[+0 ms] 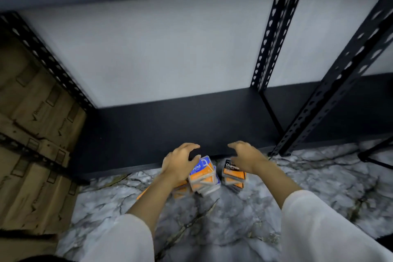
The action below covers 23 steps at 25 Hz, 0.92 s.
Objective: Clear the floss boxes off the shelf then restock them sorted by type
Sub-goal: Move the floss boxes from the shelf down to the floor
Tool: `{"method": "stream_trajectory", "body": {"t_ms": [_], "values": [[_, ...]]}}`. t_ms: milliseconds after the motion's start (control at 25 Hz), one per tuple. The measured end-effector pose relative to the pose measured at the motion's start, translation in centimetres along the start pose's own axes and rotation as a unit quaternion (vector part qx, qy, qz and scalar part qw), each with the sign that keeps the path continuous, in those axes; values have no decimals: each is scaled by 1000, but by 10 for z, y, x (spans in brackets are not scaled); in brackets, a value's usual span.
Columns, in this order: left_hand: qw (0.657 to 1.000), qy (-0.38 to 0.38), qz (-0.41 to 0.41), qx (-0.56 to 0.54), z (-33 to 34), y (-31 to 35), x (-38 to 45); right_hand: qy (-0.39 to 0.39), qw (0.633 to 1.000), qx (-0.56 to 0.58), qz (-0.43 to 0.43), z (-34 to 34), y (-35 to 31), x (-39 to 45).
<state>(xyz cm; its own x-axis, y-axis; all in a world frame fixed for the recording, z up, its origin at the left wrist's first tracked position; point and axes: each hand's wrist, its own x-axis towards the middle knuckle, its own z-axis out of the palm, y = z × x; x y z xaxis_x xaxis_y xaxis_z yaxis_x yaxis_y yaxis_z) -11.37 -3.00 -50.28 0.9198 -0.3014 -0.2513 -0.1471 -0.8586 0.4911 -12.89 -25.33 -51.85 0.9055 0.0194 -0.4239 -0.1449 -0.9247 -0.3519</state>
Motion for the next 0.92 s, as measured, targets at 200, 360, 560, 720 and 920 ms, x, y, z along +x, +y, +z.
{"method": "stream_trajectory", "body": {"t_ms": [200,360,560,720,920], "values": [[998,-31,-9,58,-107,47,-28,42,997,-34,-54,-105,-57,-54],[995,36,42,81,-200,97,-62,132,984,-50,-107,-195,-110,-117],[977,150,108,108,-297,158,-101,236,958,-77,-145,-285,-156,-176],[961,215,131,115,-360,190,-103,301,936,-85,-161,-345,-175,-190],[949,258,129,126,-415,192,-52,342,926,-67,-147,-403,-176,-149]]}}
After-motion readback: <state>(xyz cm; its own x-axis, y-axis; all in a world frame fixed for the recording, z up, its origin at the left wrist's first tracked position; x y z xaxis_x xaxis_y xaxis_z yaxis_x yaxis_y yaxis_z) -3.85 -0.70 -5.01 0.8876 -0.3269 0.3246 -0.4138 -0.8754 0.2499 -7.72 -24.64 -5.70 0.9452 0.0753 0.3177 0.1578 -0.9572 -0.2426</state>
